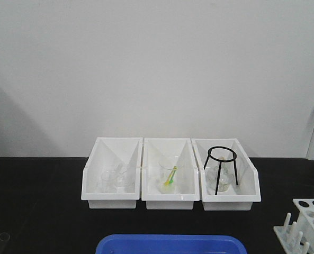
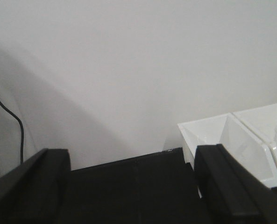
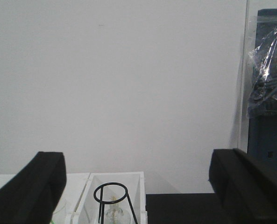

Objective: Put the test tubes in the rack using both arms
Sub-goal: 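Reach the left gripper down to the glass tube in the beaker, then grasp the glass tube with the left gripper and lift it out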

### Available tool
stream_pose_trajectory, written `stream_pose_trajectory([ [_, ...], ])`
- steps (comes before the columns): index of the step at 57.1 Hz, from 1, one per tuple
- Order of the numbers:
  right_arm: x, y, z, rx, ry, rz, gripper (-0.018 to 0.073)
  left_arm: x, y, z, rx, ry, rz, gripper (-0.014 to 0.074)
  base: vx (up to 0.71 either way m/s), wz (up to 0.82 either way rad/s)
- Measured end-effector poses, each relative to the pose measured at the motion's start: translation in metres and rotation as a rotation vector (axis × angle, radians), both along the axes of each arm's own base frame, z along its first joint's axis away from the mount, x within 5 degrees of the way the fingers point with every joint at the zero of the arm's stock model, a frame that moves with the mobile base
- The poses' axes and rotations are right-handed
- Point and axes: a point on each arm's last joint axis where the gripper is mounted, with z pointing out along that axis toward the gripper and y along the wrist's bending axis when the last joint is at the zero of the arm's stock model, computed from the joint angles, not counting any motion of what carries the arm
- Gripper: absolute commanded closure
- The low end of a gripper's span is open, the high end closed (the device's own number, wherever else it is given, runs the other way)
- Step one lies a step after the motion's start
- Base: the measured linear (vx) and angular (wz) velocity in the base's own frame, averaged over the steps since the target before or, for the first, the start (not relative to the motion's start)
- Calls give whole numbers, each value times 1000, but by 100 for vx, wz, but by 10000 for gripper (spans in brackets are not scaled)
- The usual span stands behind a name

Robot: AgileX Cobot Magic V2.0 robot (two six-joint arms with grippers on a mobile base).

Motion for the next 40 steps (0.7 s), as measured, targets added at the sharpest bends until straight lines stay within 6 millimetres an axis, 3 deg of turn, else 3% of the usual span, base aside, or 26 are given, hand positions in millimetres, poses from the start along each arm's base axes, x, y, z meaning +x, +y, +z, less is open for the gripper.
stream_pose_trajectory([
  [9, 0, 0, 1, 3, -13, 0, -97, 0, 0, 0, -26, 1, 1, 1, 0, 0],
  [17, 0, 0, 0, 3, 1, 0, -43, 0, 0, -12, 116, 36, -5, 29, 0, 0],
  [24, 0, 0, -2, 3, 17, 0, 14, -1, 0, -46, 244, 148, -27, 49, 0, 0],
  [35, 2, 0, -3, 1, 30, 0, 90, -15, -3, -122, 356, 327, -94, 59, 0, 0],
  [40, 5, 0, -5, 0, 41, 0, 112, -20, -6, -139, 443, 308, -136, 59, 0, 0],
])
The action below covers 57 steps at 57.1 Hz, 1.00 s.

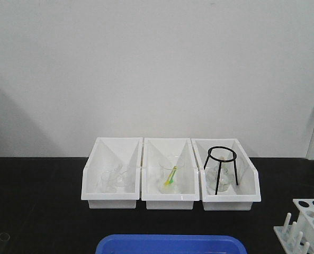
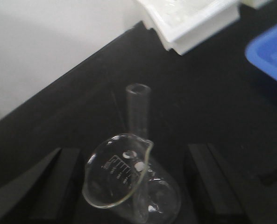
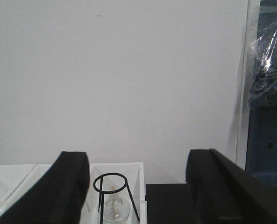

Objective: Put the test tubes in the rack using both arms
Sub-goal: 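Grasp the glass tube with the left gripper and lift it out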

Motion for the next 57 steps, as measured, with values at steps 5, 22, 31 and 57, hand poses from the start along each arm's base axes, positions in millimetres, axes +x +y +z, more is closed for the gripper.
stream_pose_trajectory([
  [5, 3, 0, -2, -1, 10, 0, 120, 3, -2, -4, 25, -15, -24, 59, 0, 0],
  [22, 10, 0, -6, -2, 39, 0, 120, 37, -7, -8, 10, -7, -17, 59, 0, 0],
  [31, 10, 0, -6, -6, 35, 0, 120, 66, -10, 0, -26, 14, 13, 59, 0, 0],
  [57, 10, 0, -4, -69, 17, -4, 120, 101, -13, -28, -40, 79, 49, 59, 0, 0],
])
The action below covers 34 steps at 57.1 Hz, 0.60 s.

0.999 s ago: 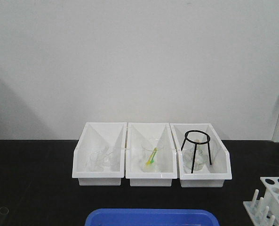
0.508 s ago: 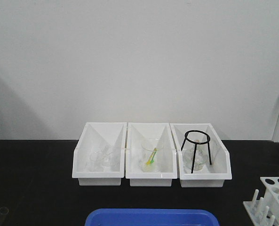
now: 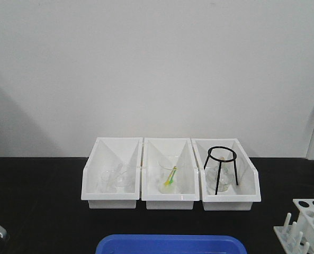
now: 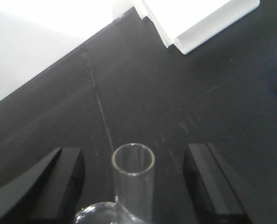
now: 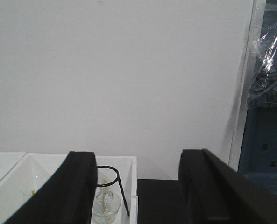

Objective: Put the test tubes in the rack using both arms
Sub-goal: 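Grasp the glass tube with the left gripper and lift it out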

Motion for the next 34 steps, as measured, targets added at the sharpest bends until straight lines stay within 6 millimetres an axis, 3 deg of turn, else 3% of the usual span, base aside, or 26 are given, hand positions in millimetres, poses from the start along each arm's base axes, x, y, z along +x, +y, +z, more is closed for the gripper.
stream_pose_trajectory([
  [16, 0, 0, 0, -1, 0, 0, 120, 7, 0, -10, 1, 0, 9, 118, 0, 0],
  [24, 0, 0, 0, -1, 0, 0, 120, 7, 0, -10, -5, -3, 18, 237, 0, 0],
  [34, 0, 0, 0, -1, 0, 0, 120, 8, 3, -9, -35, -18, 59, 472, 0, 0],
])
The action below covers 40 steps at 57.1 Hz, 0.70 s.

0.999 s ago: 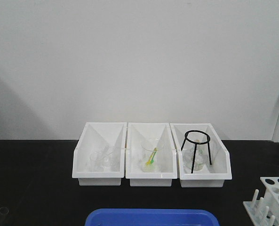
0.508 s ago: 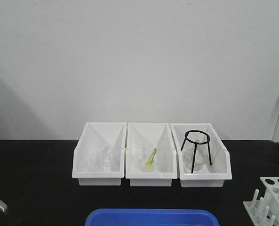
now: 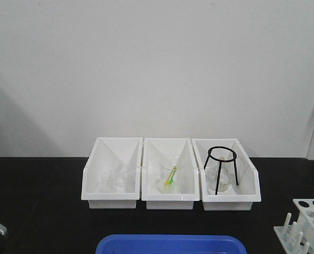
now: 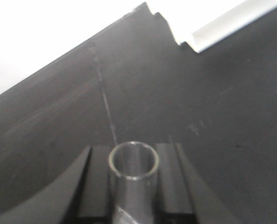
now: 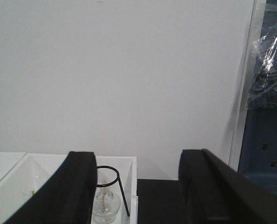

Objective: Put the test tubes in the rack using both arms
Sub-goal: 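Grasp the glass tube with the left gripper and lift it out, then carry the held tube with the left gripper toward the right gripper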

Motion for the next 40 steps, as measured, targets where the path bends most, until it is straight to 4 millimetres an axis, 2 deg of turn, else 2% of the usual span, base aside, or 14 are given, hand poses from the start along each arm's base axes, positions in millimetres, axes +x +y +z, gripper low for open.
stream_pose_trajectory([
  [7, 0, 0, 0, 0, 0, 0, 120, 0, 1, 1, -6, -12, 9, 620, 0, 0],
  [25, 0, 0, 0, 0, 0, 0, 120, 1, 1, 8, -14, -70, 15, 619, 0, 0],
  [40, 0, 0, 0, 7, 0, 0, 120, -11, 1, 51, -132, -191, 37, 619, 0, 0],
])
